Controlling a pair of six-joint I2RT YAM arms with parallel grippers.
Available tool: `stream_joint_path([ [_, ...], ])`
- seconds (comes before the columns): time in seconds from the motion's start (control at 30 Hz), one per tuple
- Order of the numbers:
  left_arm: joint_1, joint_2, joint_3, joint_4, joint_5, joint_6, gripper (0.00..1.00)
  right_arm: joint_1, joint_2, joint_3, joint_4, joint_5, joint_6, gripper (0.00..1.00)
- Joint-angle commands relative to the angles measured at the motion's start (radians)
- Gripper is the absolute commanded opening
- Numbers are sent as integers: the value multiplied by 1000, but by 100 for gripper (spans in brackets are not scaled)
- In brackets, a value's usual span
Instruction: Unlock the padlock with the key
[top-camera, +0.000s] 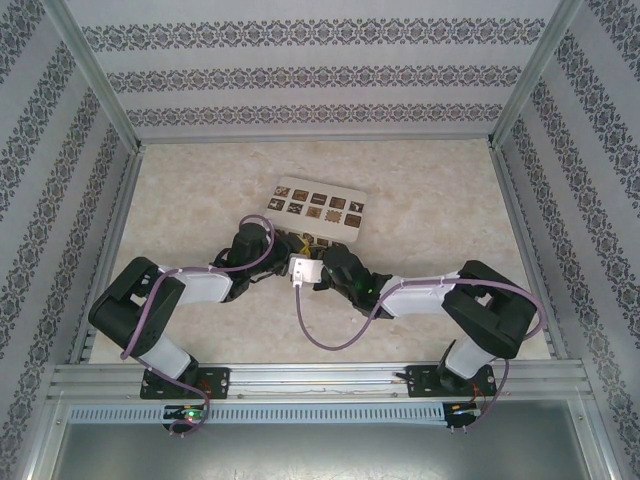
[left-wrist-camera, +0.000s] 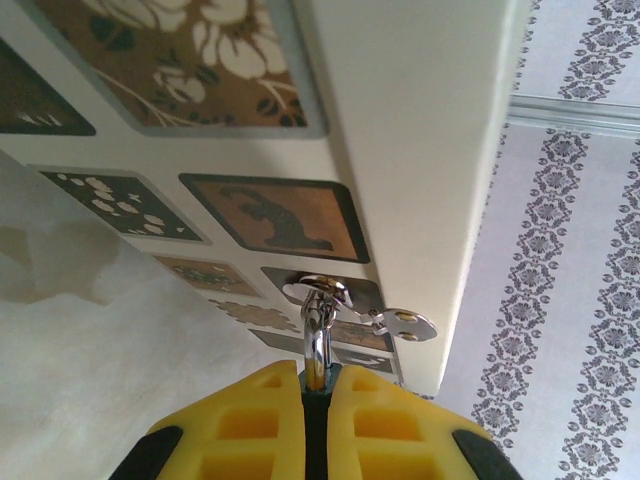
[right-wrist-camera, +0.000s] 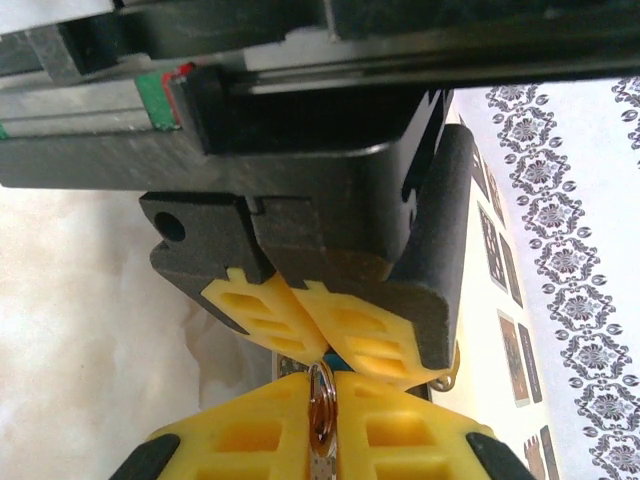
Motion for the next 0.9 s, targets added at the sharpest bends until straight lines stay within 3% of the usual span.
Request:
stream_joint_path([
  [0.0, -21, 4, 29, 69, 26, -13, 0, 11, 22, 15, 51, 28, 26, 8],
  [0.33, -20, 1, 23, 75, 31, -14, 0, -1, 18, 2, 96, 67, 143, 0],
  [0.57, -30, 10, 17, 94, 29, -18, 0, -3, 19, -11, 174, 23, 394, 0],
  [0.87, -56, 44, -20, 161, 11, -52, 0, -3, 97, -53, 377, 60, 720, 0],
])
